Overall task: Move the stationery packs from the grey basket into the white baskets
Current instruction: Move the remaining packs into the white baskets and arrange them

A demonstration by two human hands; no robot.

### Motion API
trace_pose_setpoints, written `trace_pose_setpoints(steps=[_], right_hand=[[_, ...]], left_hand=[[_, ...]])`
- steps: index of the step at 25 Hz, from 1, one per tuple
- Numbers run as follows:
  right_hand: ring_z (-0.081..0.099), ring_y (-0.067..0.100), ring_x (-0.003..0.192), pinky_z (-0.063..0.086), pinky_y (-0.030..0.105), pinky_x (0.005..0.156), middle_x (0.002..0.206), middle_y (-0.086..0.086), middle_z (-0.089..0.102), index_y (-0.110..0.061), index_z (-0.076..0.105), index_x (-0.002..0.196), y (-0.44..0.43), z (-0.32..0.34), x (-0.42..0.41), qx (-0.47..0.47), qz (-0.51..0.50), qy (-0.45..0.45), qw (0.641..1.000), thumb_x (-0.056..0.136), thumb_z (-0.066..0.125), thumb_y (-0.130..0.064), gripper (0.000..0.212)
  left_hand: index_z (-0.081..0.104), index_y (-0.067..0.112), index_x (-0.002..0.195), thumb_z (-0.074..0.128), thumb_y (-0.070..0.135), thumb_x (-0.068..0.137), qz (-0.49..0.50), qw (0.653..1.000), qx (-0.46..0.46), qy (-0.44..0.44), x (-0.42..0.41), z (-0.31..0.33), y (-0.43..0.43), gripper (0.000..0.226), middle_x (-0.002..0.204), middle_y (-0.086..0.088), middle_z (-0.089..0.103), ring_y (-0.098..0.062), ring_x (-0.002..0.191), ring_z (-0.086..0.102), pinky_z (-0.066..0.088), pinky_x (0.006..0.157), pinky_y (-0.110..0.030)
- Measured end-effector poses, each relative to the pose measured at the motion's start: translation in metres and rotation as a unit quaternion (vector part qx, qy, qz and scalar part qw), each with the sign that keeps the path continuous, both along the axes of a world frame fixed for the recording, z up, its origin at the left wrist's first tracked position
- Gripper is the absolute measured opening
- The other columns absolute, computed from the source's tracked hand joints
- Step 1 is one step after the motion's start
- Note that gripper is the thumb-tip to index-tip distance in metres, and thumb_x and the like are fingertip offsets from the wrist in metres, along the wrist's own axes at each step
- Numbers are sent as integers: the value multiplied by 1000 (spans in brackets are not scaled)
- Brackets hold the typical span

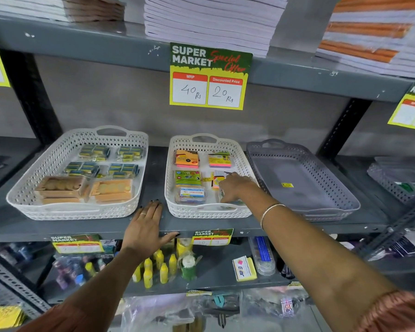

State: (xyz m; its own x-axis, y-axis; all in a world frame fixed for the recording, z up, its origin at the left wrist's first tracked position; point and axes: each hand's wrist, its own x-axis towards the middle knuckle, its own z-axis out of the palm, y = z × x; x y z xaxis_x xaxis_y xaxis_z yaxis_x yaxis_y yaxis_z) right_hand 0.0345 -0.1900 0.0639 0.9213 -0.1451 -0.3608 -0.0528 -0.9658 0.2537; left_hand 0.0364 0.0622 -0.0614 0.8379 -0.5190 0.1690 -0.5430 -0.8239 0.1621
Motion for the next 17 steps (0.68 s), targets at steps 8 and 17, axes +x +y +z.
trace_pose_setpoints(steps=[8,17], right_hand=[[49,37,123,44,38,99,138,21,43,-10,41,140,-21,-12,-2,81,14,5,997,88,60,-18,56],[49,35,122,45,39,93,135,17,49,-17,41,139,-23,-17,-10,104,27,-29,994,90,54,-13,50]], left_hand=[[44,2,127,59,32,88,-104,956,-264,-69,2,87,-48,51,126,-17,50,-29,117,45,37,98,-36],[49,9,120,71,28,80,-117,968,145,166,73,81,-88,49,124,-11,56,-28,108,54,45,92,-37]])
